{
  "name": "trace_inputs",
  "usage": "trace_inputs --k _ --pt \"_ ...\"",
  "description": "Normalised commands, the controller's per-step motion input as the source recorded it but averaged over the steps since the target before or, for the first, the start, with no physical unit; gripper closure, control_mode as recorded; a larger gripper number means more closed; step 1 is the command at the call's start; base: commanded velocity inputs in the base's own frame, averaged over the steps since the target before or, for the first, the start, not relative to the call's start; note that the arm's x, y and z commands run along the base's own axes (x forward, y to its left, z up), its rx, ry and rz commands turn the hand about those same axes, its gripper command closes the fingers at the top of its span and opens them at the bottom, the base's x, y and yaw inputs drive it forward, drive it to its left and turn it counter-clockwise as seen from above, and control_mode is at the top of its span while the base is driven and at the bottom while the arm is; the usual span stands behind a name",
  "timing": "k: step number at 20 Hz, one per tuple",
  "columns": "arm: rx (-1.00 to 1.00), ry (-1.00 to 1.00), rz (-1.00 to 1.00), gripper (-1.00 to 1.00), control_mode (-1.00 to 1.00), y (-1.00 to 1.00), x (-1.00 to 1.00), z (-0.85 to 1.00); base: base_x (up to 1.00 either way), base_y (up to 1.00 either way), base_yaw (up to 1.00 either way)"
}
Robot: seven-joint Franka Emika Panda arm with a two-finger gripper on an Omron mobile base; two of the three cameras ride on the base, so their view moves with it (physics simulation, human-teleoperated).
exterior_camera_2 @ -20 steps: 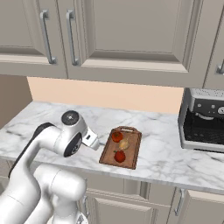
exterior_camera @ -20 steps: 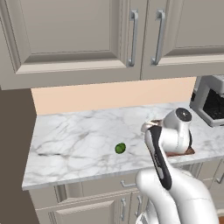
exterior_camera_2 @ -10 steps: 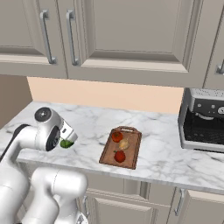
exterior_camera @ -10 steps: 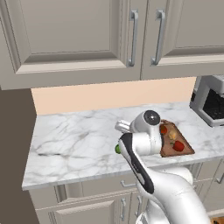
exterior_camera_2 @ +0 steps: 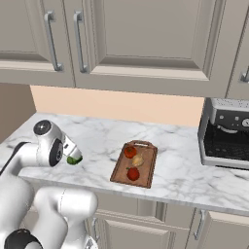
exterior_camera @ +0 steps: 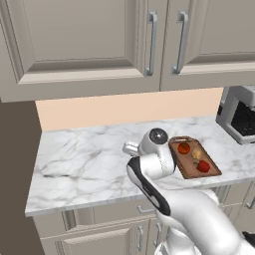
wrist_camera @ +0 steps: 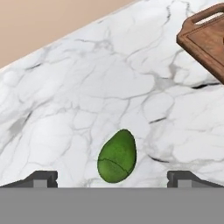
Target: Place the avocado, onion, tomato, and bell pepper on the cutting board.
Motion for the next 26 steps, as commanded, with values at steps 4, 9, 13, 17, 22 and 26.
trace_inputs --k 4,9,13,17,22,26 --pt "-0.01 0.19 0.03 -1.00 -1.00 0.03 0.15 -0.20 0.00 0.00 0.00" --pt "0.00 0.13 0.03 -1.00 -1.00 0.08 0.21 -0.19 0.00 0.00 0.00" --pt "0.00 0.02 0.00 -1.00 -1.00 0.05 0.04 -0.09 0.00 0.00 0.00" --pt "-0.03 0.00 0.00 -1.00 -1.00 0.00 0.00 -0.09 0.00 0.00 0.00" --pt "-0.08 0.00 0.00 -1.00 -1.00 -0.02 0.00 -0.24 0.00 0.00 0.00" --pt "-0.06 0.00 0.00 -1.00 -1.00 0.00 0.00 -0.23 0.00 0.00 0.00"
